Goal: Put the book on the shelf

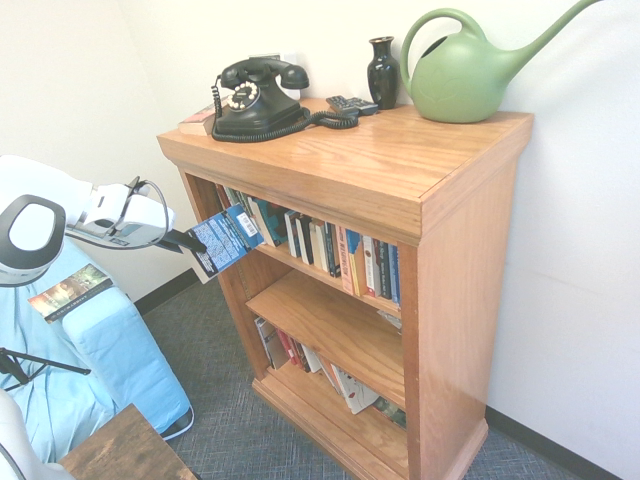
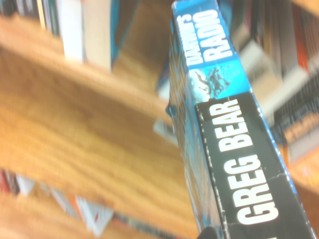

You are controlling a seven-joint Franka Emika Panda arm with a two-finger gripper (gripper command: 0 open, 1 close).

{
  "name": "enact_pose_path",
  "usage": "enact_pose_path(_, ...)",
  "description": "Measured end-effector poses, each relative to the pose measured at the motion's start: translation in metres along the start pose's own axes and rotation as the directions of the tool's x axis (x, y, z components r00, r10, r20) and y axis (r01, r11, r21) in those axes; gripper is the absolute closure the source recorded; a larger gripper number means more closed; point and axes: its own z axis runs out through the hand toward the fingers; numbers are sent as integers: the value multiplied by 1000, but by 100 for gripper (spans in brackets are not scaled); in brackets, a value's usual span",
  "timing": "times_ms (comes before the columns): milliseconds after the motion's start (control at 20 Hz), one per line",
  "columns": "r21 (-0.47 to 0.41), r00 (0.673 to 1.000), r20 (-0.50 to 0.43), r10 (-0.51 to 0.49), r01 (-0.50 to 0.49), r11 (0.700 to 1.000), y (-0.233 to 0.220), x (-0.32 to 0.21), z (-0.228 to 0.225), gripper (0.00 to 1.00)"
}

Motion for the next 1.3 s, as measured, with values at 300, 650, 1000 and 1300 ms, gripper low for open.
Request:
enact_pose_path(300,54,998,-55,3,0,999,-26,-10,15,100)
enact_pose_path(650,97,993,-76,87,-80,992,-27,-5,54,100)
enact_pose_path(1000,163,988,-70,135,-122,979,-36,-10,72,100)
enact_pose_path(1300,198,982,-83,168,-149,969,-40,-10,72,100)
